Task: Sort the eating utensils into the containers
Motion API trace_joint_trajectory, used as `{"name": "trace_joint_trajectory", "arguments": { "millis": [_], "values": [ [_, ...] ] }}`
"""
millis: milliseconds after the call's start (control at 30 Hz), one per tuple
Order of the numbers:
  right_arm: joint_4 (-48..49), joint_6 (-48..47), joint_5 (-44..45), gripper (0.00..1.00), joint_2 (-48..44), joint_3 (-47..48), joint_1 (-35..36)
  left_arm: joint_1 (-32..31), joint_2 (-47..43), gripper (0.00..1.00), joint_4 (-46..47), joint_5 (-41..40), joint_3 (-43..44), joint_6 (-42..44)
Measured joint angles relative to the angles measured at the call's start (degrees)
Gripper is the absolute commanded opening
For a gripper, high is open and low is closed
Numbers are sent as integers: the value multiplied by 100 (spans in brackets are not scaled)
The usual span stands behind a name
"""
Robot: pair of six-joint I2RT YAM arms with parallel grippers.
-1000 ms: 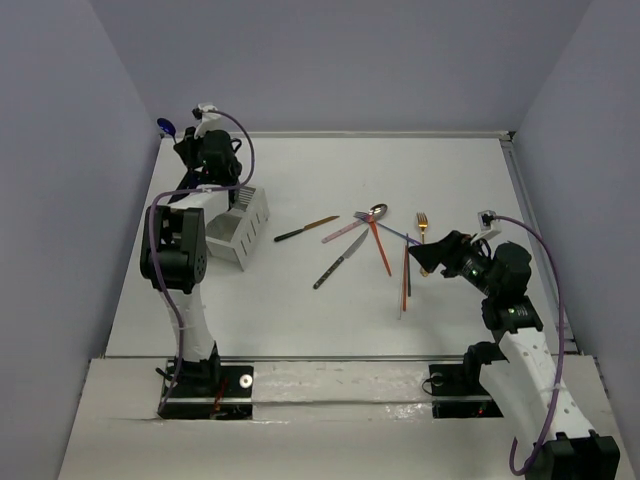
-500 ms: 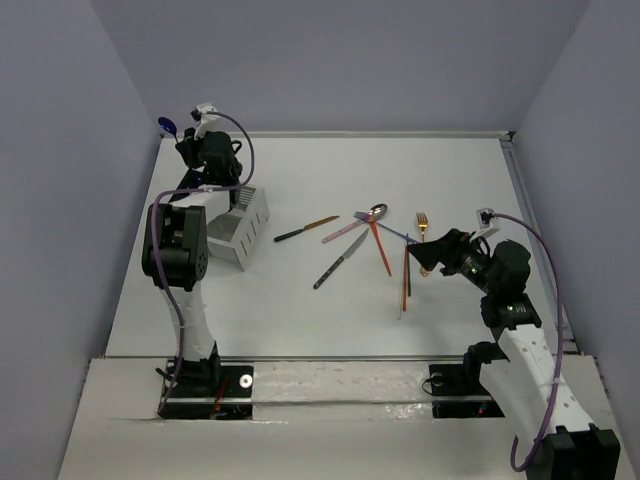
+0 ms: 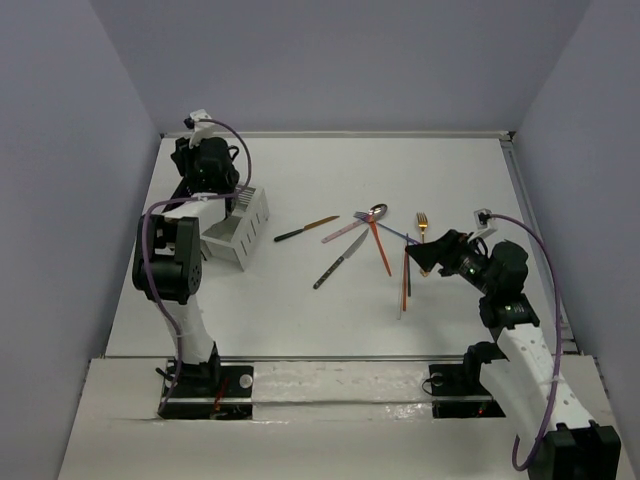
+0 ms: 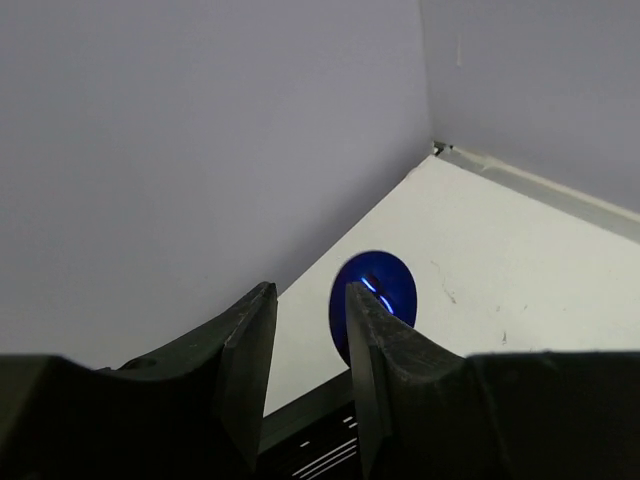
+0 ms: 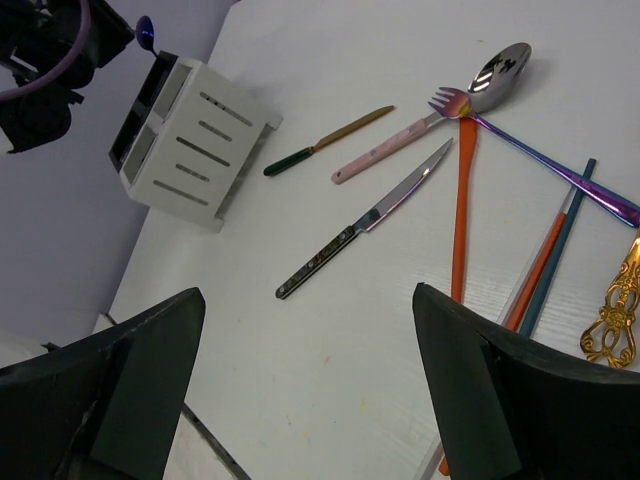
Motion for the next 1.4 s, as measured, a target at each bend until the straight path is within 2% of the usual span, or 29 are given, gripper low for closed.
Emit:
{"name": "trace_joint_trajectory", "arguments": {
  "millis": [233, 367, 467, 633, 700, 833, 1033, 1233, 1400],
  "values": [
    [9, 0, 0, 90, -11, -2, 35, -234, -1327, 35, -535, 295, -20, -597],
    [4, -2, 4, 90, -11, -4, 48, -931, -2035, 35, -1032, 686, 109, -1016],
    [-2, -4, 48, 90, -17, -7, 48, -1484, -2216, 35, -1646, 1139, 369, -1537],
    [-46, -24, 168, 90, -55, -7, 48, -2052, -2155, 35, -3150, 2472, 859, -2643],
    [-94, -35, 249, 90, -61, -7, 48, -2288, -2120, 35, -3718, 3062, 866, -3075],
    [-146, -50, 350, 90, -92, -7, 48, -2879, -2013, 35, -4264, 3797, 605, -3501],
    [-192, -55, 391, 90, -85, -7, 48, -3753, -1668, 35, -4470, 4247, -72, -3810],
    [-199, -55, 393, 90, -33, -7, 48, -3801, -1215, 35, -4419, 4503, -278, -3836],
    [-214, -52, 393, 90, 0, -7, 48, -4183, -833, 35, -4411, 4465, -278, -3755]
  ]
}}
